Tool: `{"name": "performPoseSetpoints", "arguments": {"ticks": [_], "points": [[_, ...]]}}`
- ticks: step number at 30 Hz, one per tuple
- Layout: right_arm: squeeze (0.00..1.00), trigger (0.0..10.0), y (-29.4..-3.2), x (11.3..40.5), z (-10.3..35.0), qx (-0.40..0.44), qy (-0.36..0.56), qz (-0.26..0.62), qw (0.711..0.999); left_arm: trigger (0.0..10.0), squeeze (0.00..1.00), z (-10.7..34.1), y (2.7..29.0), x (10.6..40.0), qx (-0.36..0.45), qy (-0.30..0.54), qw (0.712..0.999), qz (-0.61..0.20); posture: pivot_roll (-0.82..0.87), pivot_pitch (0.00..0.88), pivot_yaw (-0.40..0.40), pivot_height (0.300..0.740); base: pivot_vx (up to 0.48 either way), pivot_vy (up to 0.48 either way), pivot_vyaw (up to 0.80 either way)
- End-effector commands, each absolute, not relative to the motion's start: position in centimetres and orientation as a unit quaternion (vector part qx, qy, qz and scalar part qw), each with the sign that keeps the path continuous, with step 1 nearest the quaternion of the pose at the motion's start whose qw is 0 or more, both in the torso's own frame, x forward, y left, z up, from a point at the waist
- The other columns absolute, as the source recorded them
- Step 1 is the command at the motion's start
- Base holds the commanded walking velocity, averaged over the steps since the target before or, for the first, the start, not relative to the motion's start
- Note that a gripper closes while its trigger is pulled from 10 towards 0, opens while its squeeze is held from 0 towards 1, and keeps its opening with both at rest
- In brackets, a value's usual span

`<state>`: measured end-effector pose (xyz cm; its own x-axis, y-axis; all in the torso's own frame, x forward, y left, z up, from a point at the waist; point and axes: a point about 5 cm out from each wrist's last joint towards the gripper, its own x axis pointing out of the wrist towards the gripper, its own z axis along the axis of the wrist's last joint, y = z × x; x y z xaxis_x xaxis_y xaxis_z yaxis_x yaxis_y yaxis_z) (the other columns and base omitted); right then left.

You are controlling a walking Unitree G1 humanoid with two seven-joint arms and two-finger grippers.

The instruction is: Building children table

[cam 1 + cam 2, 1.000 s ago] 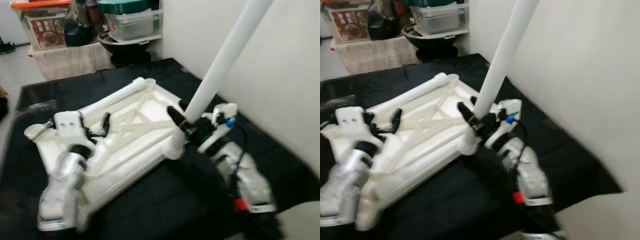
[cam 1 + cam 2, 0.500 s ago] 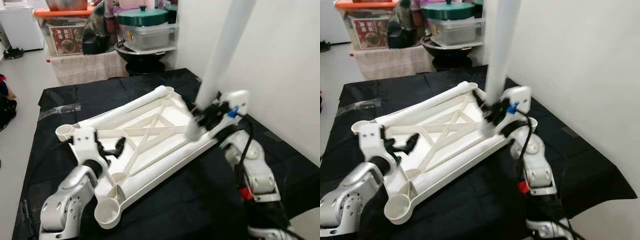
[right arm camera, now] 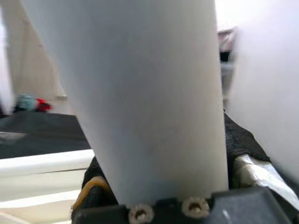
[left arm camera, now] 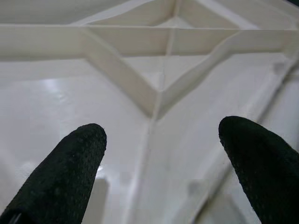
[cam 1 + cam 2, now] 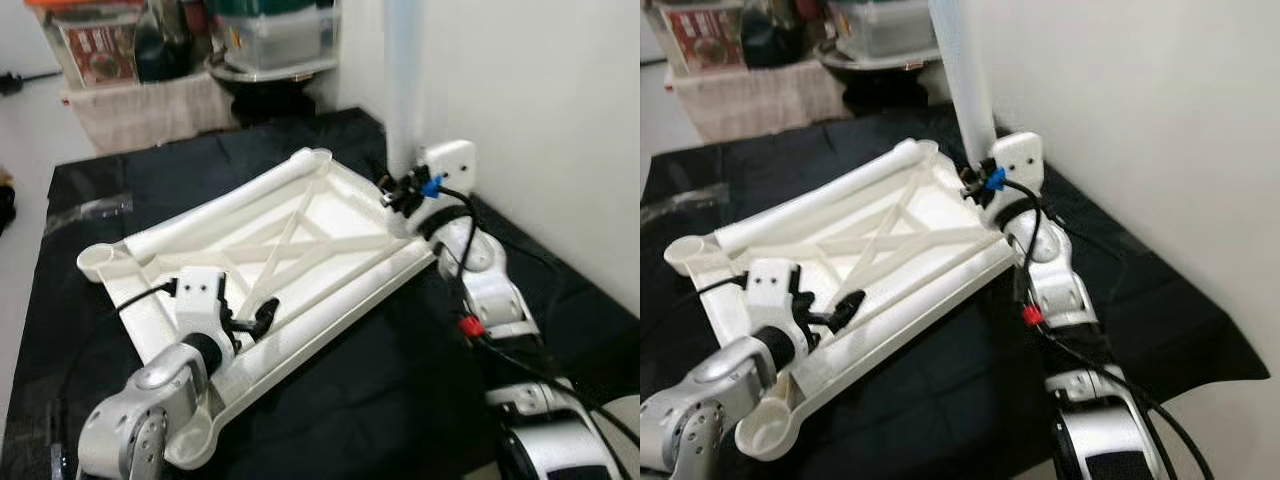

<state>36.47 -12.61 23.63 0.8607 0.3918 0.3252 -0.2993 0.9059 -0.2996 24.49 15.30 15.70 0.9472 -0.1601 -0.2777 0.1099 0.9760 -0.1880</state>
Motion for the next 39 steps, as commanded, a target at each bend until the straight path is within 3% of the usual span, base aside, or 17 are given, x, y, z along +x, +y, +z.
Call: {"name": "performPoseSetpoints", "arguments": {"ticks": [1, 9, 20, 31, 39], "points": [[0.0, 10.0, -11.4, 36.7, 24.8, -0.064, -0.221, 0.213, 0.95, 10.0, 0.0, 16.3, 16.2, 23.8, -0.067, 0.141, 0.987, -0.044, 0.08, 0.15, -0.022, 0.74, 0.0, 0.0, 0.0], [0.0, 10.0, -8.3, 36.7, 24.9, -0.079, -0.225, 0.295, 0.925, 10.0, 0.0, 17.0, 16.2, 21.6, -0.056, 0.159, 0.984, -0.057, 0.1, 0.191, -0.014, 0.74, 0.0, 0.0, 0.0], [0.0, 10.0, -8.1, 36.4, 22.6, -0.099, -0.193, 0.345, 0.913, 10.0, 0.0, 16.9, 16.2, 20.8, -0.063, 0.176, 0.982, -0.031, 0.09, 0.192, -0.026, 0.74, 0.0, 0.0, 0.0], [0.0, 10.0, -12.3, 36.7, 22.3, -0.221, -0.133, 0.321, 0.911, 10.0, 0.0, 17.2, 17.6, 21.0, -0.055, 0.182, 0.982, 0.0, 0.05, 0.188, -0.037, 0.74, 0.0, 0.0, 0.0], [0.0, 10.0, -12.9, 36.3, 22.6, -0.25, -0.105, 0.351, 0.896, 10.0, 0.0, 17.5, 18.3, 21.8, -0.061, 0.174, 0.983, 0.018, 0.04, 0.191, -0.042, 0.74, 0.0, 0.0, 0.0]]}}
